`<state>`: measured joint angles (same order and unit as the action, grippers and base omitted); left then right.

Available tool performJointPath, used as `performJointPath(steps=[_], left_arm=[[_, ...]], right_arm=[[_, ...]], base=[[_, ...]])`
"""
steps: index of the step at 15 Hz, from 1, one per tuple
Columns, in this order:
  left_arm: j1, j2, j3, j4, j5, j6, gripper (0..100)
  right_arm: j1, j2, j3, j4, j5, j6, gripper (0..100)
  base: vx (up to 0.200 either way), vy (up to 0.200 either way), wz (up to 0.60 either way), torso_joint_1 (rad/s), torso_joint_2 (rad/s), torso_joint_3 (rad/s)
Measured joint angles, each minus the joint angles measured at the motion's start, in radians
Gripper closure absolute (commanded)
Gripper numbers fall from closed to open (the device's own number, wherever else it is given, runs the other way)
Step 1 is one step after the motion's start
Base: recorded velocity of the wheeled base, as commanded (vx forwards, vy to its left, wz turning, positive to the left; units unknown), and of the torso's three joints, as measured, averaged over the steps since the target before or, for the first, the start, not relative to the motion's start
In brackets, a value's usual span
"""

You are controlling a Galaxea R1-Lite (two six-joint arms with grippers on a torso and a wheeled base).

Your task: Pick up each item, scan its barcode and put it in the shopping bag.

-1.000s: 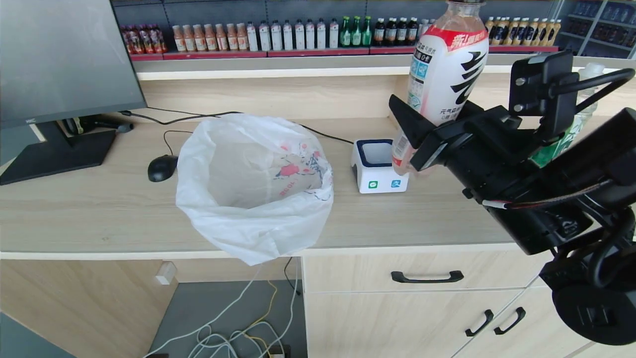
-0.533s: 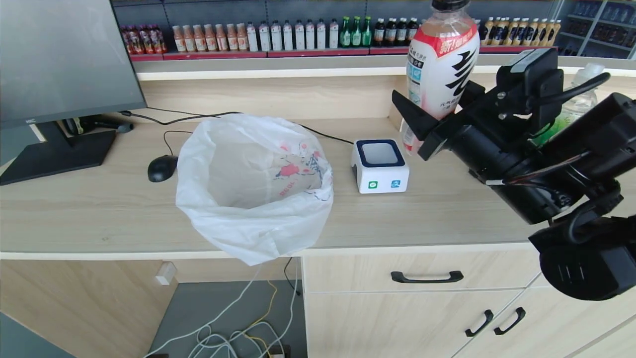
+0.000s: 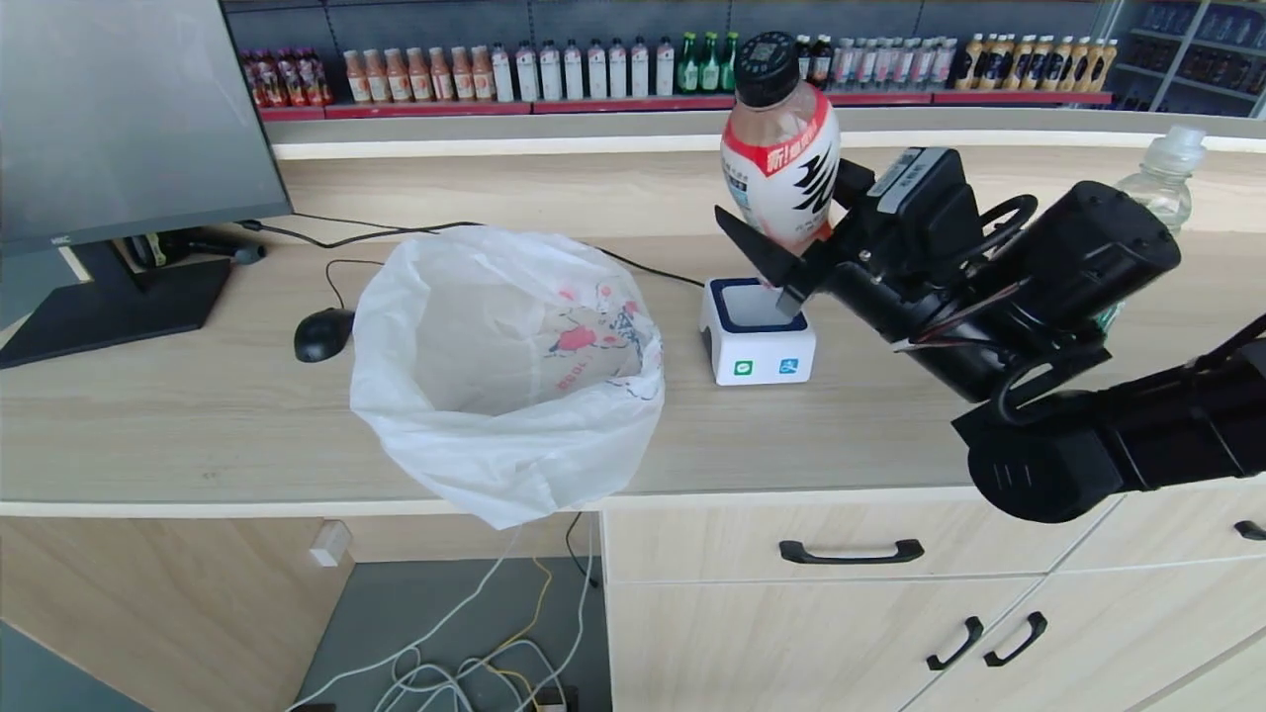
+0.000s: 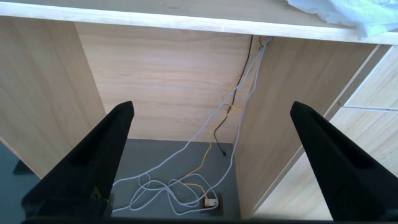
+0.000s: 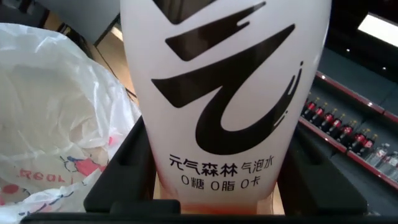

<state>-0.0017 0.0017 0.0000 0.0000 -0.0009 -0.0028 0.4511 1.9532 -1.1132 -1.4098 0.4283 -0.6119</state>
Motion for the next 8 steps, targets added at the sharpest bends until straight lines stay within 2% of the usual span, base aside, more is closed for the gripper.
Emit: performJointPath(steps=[5,8], left_arm=[[0.000,0.000,0.000,0.000,0.000,0.000,0],[0.000,0.000,0.000,0.000,0.000,0.000,0]], right_arm=[[-0.072,0.084,-0.176,0.059,0.197,-0.029,100],[-0.107,0.138,-0.275,0.091,0.349,-0.012,100]], base=[[0.000,0.000,0.00,0.000,0.00,0.000],[0.000,0.000,0.00,0.000,0.00,0.000]])
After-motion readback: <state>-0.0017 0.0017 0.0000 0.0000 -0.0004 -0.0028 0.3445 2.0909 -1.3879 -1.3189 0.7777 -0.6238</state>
